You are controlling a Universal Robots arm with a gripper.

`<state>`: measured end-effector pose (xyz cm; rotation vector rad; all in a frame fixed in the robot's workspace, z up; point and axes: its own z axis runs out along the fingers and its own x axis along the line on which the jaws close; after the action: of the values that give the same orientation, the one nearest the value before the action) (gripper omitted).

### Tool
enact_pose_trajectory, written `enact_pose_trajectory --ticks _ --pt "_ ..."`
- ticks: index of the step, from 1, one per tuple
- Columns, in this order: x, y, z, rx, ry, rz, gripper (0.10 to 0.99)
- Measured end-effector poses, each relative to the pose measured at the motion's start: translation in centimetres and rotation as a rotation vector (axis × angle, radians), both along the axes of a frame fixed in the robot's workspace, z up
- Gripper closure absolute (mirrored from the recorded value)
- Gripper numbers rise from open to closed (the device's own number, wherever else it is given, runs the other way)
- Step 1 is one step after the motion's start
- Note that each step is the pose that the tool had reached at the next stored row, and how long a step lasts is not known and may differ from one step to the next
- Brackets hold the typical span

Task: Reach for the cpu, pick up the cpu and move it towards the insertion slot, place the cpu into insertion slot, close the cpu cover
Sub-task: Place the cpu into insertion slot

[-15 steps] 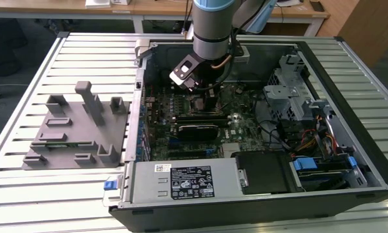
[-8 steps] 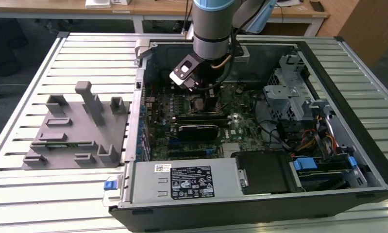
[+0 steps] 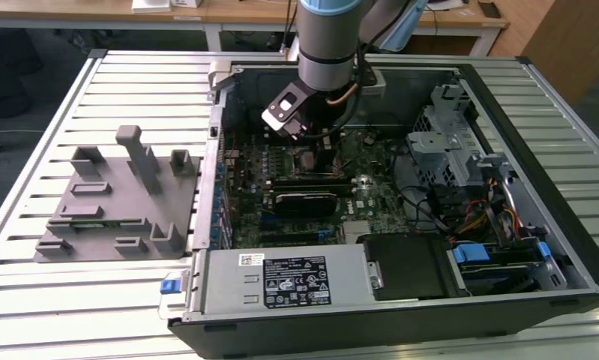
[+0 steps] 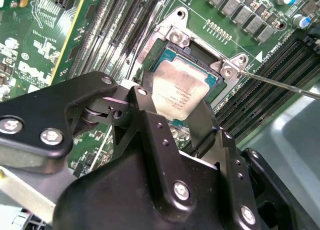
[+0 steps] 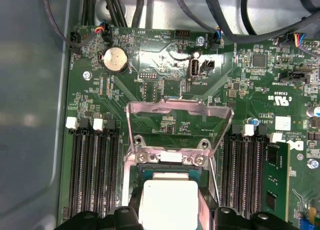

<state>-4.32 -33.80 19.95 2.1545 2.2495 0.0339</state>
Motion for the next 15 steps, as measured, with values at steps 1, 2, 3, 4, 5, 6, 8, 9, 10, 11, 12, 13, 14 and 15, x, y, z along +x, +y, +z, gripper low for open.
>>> enact_pose_trajectory --ticks 1,2,3,4,5,6,8,9,10,11,12,13,14,15 --pt "0.0 0.0 0.08 0.0 0.0001 0.0 0.561" --pt "0.02 0.0 0.07 0.0 -0.0001 0.0 0.561" --pt "0.04 0.0 0.06 0.0 0.0 -0.001 0.561" --pt "0.06 0.0 0.03 0.0 -0.0001 -0.007 0.561" --pt "0.06 0.0 0.01 0.0 0.0002 -0.016 0.561" --pt "0.06 0.0 -0.03 0.0 0.0001 -0.023 0.561" --pt "0.06 -0.01 -0.07 0.0 0.0002 -0.027 0.561" --pt "0.06 -0.01 -0.08 0.0 0.0002 -0.027 0.561" --pt "0.07 0.0 -0.1 0.0 0.0001 -0.027 0.561" --pt "0.07 0.0 -0.12 0.0 0.0001 -0.027 0.561" --pt "0.07 0.0 -0.13 0.0 0.0001 -0.026 0.561" --pt "0.07 0.0 -0.15 0.0 0.0001 -0.024 0.561" --pt "0.07 0.0 -0.16 0.0 0.0001 -0.022 0.561" --pt "0.07 0.0 -0.16 0.0 0.0001 -0.02 0.561"
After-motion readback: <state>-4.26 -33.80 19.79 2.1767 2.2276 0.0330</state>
